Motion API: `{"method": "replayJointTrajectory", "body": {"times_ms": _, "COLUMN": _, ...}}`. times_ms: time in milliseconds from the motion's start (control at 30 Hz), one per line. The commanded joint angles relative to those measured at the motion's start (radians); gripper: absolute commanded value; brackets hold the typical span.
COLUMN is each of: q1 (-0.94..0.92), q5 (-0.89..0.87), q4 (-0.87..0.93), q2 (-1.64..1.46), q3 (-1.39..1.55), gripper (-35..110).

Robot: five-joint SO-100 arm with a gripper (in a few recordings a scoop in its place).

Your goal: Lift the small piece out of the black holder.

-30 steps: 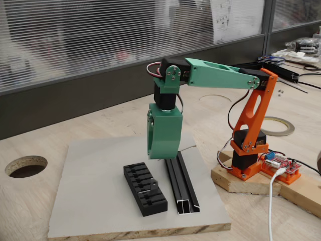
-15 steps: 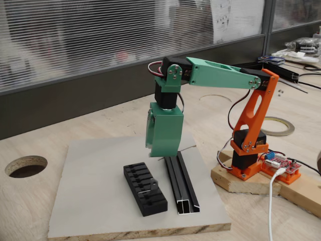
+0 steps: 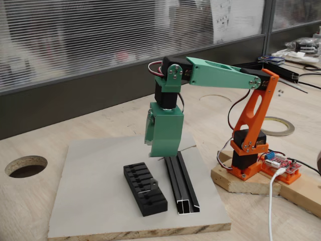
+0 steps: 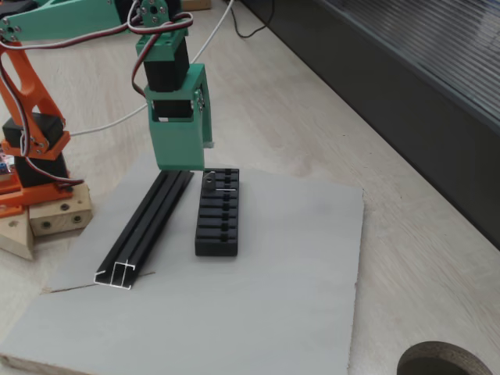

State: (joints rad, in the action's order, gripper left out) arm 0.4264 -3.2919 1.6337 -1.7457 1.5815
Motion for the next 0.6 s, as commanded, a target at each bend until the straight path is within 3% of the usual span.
{"method": "replayJointTrajectory", "body": {"times_ms": 0, "q1": 0.048, "q5": -0.009, "q4": -0.005, "q2": -0.026, "q3": -0.011, "gripper": 43}}
{"method": "replayJointTrajectory", "body": {"times_ms": 167, "q1": 0.183, "q5": -0.020, "q4": -0.055, "q2": -0.032, "q3": -0.008, "gripper": 43}}
{"method": "replayJointTrajectory", "body": {"times_ms": 567, "q1": 0.212, "q5": -0.021, "q4": -0.160, "q2": -0.021, "q3": 0.121, "gripper": 43}}
